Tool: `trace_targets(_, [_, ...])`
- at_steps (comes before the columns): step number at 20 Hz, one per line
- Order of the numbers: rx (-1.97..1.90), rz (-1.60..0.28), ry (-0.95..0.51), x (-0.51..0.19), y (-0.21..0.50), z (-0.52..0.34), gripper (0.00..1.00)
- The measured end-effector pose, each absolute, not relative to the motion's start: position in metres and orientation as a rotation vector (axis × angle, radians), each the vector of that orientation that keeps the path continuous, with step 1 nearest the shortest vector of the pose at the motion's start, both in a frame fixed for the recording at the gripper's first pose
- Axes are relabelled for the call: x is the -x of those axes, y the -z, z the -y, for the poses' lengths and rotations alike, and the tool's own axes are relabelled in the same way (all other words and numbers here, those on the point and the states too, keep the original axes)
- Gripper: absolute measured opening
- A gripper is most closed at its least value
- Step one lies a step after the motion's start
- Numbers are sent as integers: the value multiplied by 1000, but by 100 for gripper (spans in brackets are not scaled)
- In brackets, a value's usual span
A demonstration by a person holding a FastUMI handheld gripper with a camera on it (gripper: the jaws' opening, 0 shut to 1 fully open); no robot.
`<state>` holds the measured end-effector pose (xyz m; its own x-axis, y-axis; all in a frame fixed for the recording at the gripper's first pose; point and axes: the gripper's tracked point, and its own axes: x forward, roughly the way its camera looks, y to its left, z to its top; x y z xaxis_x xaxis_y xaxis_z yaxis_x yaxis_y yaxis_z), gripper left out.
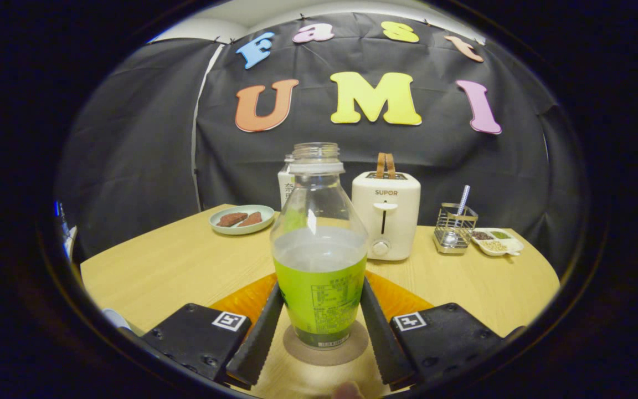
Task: Take the bottle from table, then pour the juice into the cup, finally place the bottle on the coaster
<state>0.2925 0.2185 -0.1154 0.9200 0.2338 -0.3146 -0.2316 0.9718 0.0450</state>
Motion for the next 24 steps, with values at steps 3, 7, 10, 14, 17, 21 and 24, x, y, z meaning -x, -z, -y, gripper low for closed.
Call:
trace_targets(3, [-15,-327,-245,-289,115,-220,86])
trace_targets(7, [-24,-320,-244,-281,109,-217,98])
trace_targets(10, [-40,-304,-232,-268,97,-210,98])
trace_targets(14, [-36,-284,-230,-235,83,-200,98])
trace_targets(17, [-53,-261,-214,-192,66,-184,99])
trace_targets(21, [-28,-197,-124,-135,35,-142,100])
trace_targets(24, [3,-163,-57,-93,24,-106,100])
